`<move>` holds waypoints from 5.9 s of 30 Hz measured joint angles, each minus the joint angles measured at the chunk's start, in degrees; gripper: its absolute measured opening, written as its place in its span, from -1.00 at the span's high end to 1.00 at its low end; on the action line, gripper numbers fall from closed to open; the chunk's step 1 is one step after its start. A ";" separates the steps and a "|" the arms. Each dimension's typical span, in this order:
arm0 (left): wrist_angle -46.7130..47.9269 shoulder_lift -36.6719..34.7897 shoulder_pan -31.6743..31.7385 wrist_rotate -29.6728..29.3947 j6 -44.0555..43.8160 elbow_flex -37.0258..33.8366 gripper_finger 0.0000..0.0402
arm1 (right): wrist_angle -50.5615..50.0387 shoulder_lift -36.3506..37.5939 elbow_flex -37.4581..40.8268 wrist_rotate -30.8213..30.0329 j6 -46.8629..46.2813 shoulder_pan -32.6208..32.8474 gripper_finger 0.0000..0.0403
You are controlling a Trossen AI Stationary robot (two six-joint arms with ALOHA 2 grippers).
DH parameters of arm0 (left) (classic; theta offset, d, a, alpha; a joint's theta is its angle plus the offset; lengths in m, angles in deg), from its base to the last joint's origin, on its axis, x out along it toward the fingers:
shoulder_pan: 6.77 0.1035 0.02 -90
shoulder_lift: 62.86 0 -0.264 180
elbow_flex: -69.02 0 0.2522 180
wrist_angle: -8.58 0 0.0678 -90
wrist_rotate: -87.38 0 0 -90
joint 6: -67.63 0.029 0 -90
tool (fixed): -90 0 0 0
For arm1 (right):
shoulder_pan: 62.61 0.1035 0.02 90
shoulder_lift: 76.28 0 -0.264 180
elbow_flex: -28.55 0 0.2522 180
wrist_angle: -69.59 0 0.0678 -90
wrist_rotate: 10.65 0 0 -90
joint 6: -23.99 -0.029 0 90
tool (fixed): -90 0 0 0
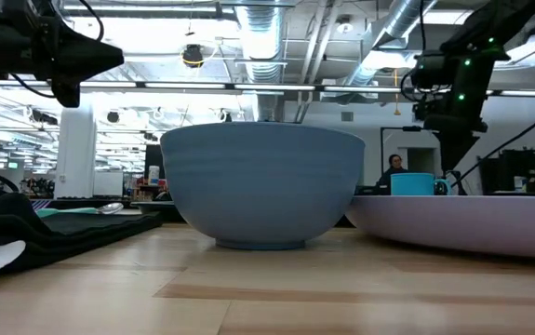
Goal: Set up tray
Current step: Put the blue mug on top of the black tray
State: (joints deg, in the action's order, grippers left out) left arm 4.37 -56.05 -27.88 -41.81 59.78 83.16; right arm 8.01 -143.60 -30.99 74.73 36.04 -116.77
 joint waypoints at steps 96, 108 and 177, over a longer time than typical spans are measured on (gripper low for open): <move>0.58 -0.02 -0.01 0.43 -0.32 0.00 0.79 | 5.96 -13.15 -0.55 -3.41 -3.42 -2.84 0.00; 0.58 -0.02 -0.01 0.43 -0.32 0.00 0.79 | 7.62 -13.15 -0.56 -3.41 -4.54 -2.84 0.23; 0.51 -0.01 -0.01 0.40 -0.26 0.00 0.79 | -2.60 -22.37 -22.29 -0.83 -11.75 17.74 0.79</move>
State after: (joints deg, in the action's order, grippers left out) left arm 4.89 -56.06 -27.89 -41.41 59.52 83.16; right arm 5.40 -165.97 -53.29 73.90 24.30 -99.02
